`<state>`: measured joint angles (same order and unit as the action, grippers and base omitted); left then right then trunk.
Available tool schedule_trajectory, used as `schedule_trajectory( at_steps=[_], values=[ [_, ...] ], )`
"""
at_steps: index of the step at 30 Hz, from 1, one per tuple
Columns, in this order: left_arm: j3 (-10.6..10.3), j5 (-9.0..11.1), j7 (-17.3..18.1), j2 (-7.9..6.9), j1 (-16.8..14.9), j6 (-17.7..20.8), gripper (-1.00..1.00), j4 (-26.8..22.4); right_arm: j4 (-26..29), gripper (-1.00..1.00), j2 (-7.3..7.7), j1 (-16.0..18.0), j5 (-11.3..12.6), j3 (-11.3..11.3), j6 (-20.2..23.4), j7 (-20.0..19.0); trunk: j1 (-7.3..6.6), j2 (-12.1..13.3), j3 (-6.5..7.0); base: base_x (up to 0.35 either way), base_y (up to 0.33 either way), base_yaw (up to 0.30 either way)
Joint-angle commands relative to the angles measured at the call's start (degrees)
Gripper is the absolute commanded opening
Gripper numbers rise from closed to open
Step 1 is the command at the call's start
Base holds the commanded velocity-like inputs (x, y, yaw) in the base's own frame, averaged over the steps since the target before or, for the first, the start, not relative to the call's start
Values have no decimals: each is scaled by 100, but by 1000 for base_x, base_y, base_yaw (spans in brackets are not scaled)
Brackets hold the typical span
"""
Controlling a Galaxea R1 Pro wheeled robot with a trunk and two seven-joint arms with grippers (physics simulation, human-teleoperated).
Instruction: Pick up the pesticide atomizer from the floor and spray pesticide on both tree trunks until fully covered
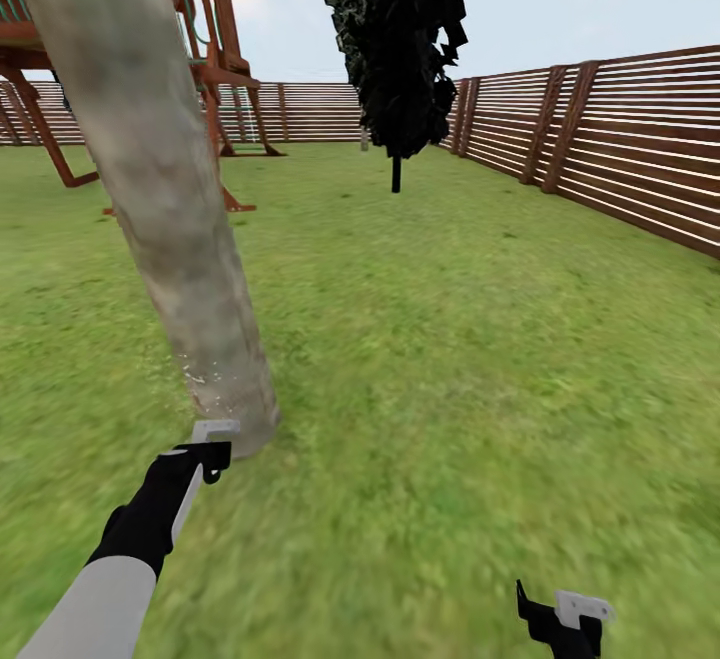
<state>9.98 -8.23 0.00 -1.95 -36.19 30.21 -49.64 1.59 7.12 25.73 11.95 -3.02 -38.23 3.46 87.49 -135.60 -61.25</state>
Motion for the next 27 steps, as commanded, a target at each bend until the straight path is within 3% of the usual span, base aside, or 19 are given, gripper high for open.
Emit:
schedule_trajectory(
  at_steps=[1, 10, 18, 27],
  values=[
    [4, -46, 9, 0, -3, 29, -100, -10, -1, 100, 0, 2, 17, -38, -9, 23, 1, -2, -5, 228, -204, 158],
    [13, -47, 9, -7, -3, 29, -100, -10, -1, 100, -9, 2, 17, -41, -9, 23, 1, -2, -5, 139, -233, 249],
    [13, -47, 9, -7, -3, 29, -100, -10, -1, 100, -9, 2, 17, -41, -9, 23, 1, -2, -5, 1, -273, 34],
    [13, -47, 9, -7, -3, 29, -100, -10, -1, 100, -9, 2, 17, -41, -9, 23, 1, -2, -5, 44, -274, 268]
  ],
)
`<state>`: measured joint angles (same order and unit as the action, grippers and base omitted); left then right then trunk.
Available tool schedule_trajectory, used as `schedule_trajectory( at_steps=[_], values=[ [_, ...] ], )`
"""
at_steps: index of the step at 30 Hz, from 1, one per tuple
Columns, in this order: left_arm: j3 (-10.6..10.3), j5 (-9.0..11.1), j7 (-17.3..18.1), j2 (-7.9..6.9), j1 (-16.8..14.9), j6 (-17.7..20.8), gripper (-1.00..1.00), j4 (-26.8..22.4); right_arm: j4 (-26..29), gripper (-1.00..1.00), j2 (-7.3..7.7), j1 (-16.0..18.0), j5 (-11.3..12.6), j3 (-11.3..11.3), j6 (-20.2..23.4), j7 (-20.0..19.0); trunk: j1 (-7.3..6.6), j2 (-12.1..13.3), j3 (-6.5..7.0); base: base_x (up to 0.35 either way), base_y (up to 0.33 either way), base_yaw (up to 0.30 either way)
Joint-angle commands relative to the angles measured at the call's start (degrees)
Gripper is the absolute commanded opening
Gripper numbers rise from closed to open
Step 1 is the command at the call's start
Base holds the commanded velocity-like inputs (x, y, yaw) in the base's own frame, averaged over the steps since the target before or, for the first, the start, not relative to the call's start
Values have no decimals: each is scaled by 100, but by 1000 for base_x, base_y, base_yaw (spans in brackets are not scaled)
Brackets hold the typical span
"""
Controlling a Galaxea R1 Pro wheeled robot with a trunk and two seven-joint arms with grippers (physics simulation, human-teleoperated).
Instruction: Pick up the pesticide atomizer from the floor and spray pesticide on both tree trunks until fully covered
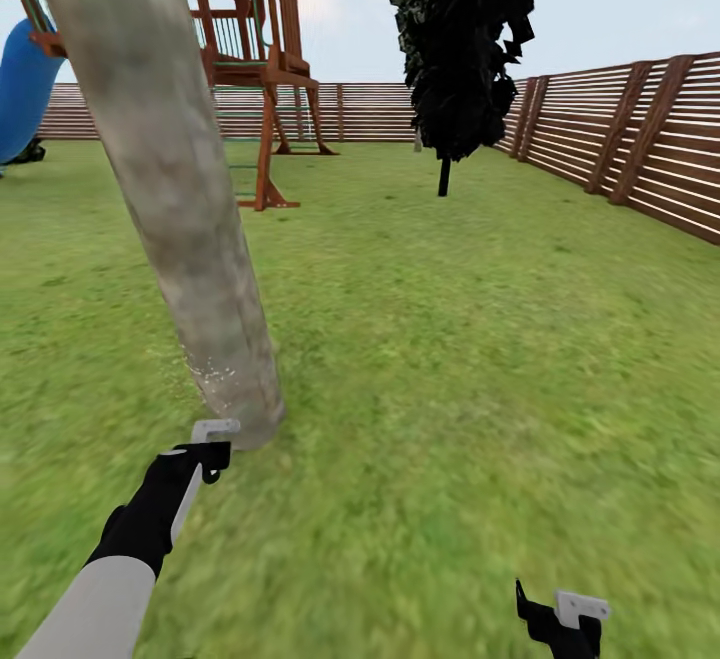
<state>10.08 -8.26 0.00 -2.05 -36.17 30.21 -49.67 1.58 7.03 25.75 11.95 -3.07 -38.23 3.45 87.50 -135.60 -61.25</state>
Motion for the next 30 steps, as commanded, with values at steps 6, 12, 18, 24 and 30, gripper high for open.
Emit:
schedule_trajectory(
  at_steps=[6, 12, 18, 24, 30],
  values=[
    [3, -44, 8, 3, -4, 30, -100, -8, 1, 100, 0, 1, 18, -35, -9, 24, 0, -2, -5, 202, -226, 206],
    [3, -37, 8, 4, -4, 32, -100, -8, 1, 100, 0, 1, 18, -35, -9, 24, 0, -2, -5, 118, -242, 10],
    [3, -35, 8, 3, -4, 32, -100, -8, 1, 100, 0, 1, 18, -35, -9, 24, 0, -2, -5, 2, -273, 214],
    [3, -41, 8, 3, -4, 34, -100, -8, 1, 100, 0, 1, 18, -35, -9, 24, 0, -2, -5, 29, -273, 275],
    [6, -43, 8, 3, -4, 36, -100, -8, 1, 100, 0, 1, 18, -35, -9, 24, 0, -2, -5, 90, -273, 224]
  ],
)
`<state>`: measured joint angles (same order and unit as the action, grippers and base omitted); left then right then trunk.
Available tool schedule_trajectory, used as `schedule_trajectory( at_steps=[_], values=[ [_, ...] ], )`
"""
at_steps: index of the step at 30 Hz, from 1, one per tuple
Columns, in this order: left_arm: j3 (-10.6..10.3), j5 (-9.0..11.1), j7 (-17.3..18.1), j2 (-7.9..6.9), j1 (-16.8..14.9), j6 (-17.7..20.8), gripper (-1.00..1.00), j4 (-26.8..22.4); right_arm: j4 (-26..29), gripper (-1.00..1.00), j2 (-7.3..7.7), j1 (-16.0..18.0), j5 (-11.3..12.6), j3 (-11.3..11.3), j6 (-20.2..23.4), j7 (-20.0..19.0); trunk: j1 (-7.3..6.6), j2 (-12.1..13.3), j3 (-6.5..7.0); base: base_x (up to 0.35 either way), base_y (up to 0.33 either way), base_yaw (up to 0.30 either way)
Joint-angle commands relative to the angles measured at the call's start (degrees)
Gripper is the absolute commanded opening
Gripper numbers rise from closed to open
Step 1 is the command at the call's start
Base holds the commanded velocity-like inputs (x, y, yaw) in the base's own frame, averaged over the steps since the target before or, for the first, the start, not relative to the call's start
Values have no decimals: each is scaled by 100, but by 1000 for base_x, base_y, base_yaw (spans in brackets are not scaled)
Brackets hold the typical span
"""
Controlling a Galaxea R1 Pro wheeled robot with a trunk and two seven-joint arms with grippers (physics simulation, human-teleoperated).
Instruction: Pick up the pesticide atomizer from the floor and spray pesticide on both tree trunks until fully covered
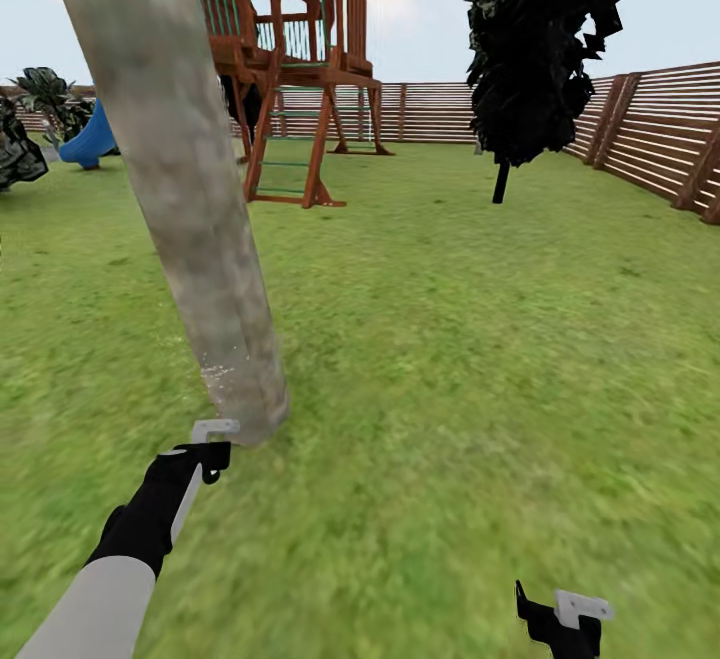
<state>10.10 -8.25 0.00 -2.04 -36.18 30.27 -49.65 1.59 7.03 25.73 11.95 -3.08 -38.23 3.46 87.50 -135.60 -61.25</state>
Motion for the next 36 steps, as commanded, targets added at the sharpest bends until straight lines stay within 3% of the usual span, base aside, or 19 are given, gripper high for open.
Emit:
schedule_trajectory(
  at_steps=[1, 6, 10, 13, 15, 18, 23, 32, 36],
  values=[
    [6, -44, 9, 2, -3, 29, -100, -9, -1, 100, 0, 2, 18, -35, -9, 23, 0, -2, -5, 94, -273, 49],
    [14, -45, 9, -2, -3, 30, -100, -9, -1, 100, 0, 2, 18, -35, -9, 23, 0, -2, -5, 93, -273, 6],
    [439, -27, 1, 1, -3, -11, -100, 133, 3, 100, 0, 2, 18, -35, -9, 23, 0, -2, -5, 24, -273, 193],
    [712, -51, 8, -61, 10, -59, -100, 779, -1, 100, 0, 2, 18, -35, -9, 23, 0, -2, -5, 1, -215, 272],
    [720, -73, 10, -77, 55, -344, -100, 1180, -1, 100, 1, 2, 18, -34, -9, 23, 0, -2, -5, 0, -71, 142],
    [675, -100, -6, -32, 74, -735, -100, 1314, -6, 100, 8, 2, 12, -35, -9, 23, 0, -2, -5, 0, -14, 28],
    [671, -83, -15, -31, 72, -806, -100, 1304, -1, 100, 17, 2, 0, -35, -9, 23, 0, -2, -5, 55, -1, 1],
    [700, -95, 1, -65, 114, -812, -100, 1335, 1, 100, 17, 2, 0, -35, -9, 23, 0, -2, -5, 318, 0, 8],
    [673, -83, 0, 16, 148, -820, -100, 1345, 3, 100, 9, 2, 0, -35, -9, 23, 0, -2, -5, 152, 0, 195]
  ],
)
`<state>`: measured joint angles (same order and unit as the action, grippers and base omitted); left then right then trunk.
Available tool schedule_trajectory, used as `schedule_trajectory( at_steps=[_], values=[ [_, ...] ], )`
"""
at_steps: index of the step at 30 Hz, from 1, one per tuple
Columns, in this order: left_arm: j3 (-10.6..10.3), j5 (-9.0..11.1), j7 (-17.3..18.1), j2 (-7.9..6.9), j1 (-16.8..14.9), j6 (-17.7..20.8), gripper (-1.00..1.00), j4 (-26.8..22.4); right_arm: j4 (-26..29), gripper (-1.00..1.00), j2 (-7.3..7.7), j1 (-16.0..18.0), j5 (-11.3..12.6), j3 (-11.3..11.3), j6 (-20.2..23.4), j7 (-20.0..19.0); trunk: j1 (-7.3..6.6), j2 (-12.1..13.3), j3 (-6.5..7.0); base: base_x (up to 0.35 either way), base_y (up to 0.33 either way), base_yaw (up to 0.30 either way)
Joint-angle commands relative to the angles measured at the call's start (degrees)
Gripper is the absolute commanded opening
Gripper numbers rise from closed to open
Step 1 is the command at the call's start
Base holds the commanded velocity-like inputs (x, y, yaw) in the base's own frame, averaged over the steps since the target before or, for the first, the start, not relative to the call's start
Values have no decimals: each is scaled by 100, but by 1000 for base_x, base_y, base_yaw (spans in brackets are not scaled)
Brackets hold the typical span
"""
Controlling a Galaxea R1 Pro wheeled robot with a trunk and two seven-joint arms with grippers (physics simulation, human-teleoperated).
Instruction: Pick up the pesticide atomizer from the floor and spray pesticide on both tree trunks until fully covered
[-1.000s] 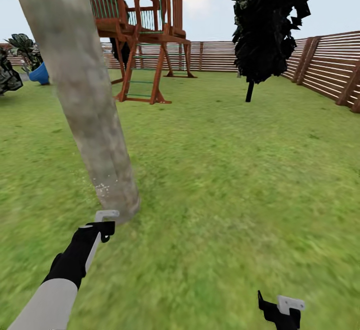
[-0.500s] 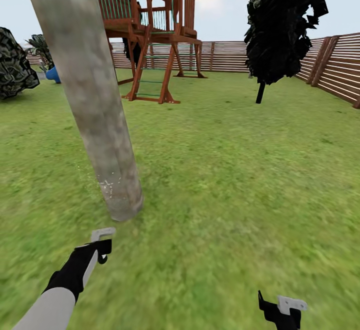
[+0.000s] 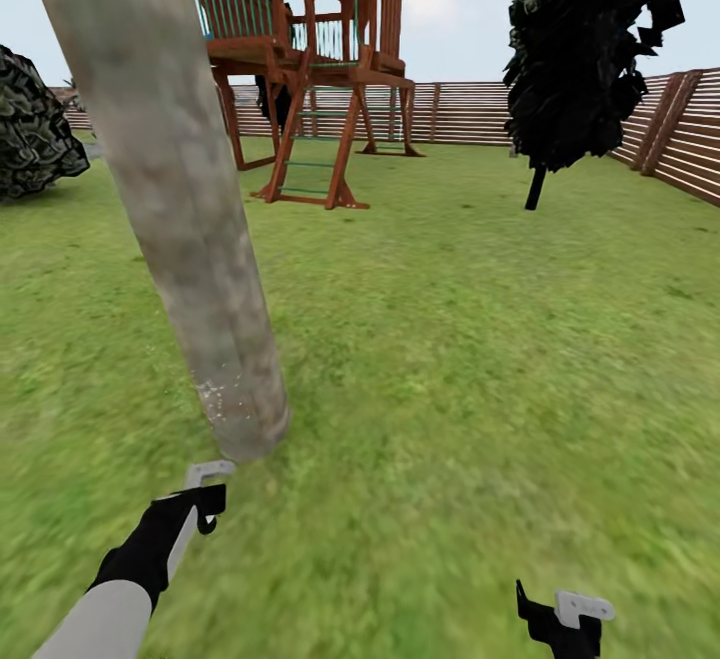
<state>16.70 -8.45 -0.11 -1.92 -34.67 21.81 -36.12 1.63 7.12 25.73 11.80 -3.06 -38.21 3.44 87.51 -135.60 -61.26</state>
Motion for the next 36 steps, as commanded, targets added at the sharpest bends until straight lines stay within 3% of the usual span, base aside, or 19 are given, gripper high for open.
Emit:
schedule_trajectory(
  at_steps=[1, 3, 5, 6, 8, 10, 11, 12, 14, 15, 18, 20, 26, 36],
  values=[
    [11, -67, 36, 48, 1, 26, -100, 25, -4, 100, 0, 2, 16, -36, -13, 25, -1, -2, -5, 17, 0, 52],
    [-12, -88, 59, 51, 3, 31, -100, 63, -5, 100, 0, 2, 16, -36, -12, 25, -1, -2, -5, 6, 0, 20],
    [17, -118, 79, -47, 2, 33, -100, 50, -5, 100, 0, 2, 16, -36, -13, 25, -1, -2, -5, 2, 0, 5],
    [-2, -102, 107, -315, -4, 36, -100, 53, -5, 100, 0, 2, 16, -41, -12, 25, -1, -2, -5, 0, 0, 1],
    [-12, -101, 225, -481, -13, 39, -100, 61, -7, 100, -6, 2, 11, -44, -12, 25, -1, -2, -5, 0, 0, 0],
    [-123, -102, 359, -456, -19, 46, -100, 61, -9, 100, -8, 2, 8, -45, -13, 25, -1, -2, -5, 0, 0, 0],
    [-605, -101, 562, -225, -22, 62, -100, 38, -10, 100, -9, 2, 8, -45, -12, 25, -1, -2, -5, 0, 0, 0],
    [-808, -75, 609, -126, -22, 78, -100, 19, -9, 100, -9, 2, 9, -45, -12, 25, -1, -2, -5, 0, 0, 0],
    [-894, 15, 633, -125, -29, 95, -100, -8, -6, 100, -9, 2, 12, -45, -13, 25, -1, -2, -5, 0, 0, 0],
    [-859, 140, 639, -175, -34, 110, -100, -15, -6, 100, -9, 2, 12, -45, -13, 25, -1, -2, -5, 0, 0, 0],
    [-522, 311, 640, -628, -23, 123, -100, -7, -5, 100, -9, 2, 10, -45, -13, 25, -1, -2, -5, 0, 0, 0],
    [-408, 317, 608, -717, -22, 102, -100, 30, -5, 100, -9, 2, 9, -45, -12, 25, -1, -2, -5, 0, 0, 0],
    [-355, 318, 548, -488, -23, 37, -100, 54, -5, 100, -9, 2, 15, -45, -12, 25, -1, -2, -5, 0, -92, 159],
    [-352, 309, 532, -480, -5, 48, -100, 55, -5, 100, -9, 2, 12, -45, -15, 25, -1, -2, -5, 19, -270, 18]
  ],
)
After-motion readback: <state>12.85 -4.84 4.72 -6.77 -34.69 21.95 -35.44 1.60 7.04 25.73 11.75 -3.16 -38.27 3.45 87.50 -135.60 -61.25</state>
